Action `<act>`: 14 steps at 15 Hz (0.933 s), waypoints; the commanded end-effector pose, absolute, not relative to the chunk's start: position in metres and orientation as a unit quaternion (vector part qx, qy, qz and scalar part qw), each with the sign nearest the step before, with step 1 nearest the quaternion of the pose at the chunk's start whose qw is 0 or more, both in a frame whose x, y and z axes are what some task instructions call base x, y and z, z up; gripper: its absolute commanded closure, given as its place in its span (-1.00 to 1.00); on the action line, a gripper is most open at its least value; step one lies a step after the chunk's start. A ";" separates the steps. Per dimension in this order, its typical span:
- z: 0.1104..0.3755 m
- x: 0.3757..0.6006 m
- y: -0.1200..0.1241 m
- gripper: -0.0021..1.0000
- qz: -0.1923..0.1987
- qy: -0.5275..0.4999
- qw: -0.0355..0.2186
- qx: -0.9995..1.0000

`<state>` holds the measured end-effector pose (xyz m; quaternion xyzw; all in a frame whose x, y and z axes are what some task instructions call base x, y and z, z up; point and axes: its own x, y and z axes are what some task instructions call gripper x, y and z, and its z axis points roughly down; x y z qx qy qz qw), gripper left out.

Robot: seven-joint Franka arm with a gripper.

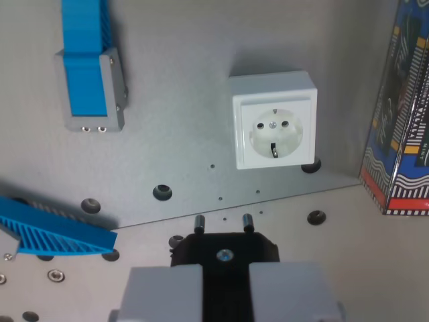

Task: Move above the white socket

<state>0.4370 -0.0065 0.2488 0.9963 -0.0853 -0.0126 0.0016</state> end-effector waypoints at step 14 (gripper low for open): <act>0.187 0.420 -0.028 1.00 0.032 -0.062 0.000 0.998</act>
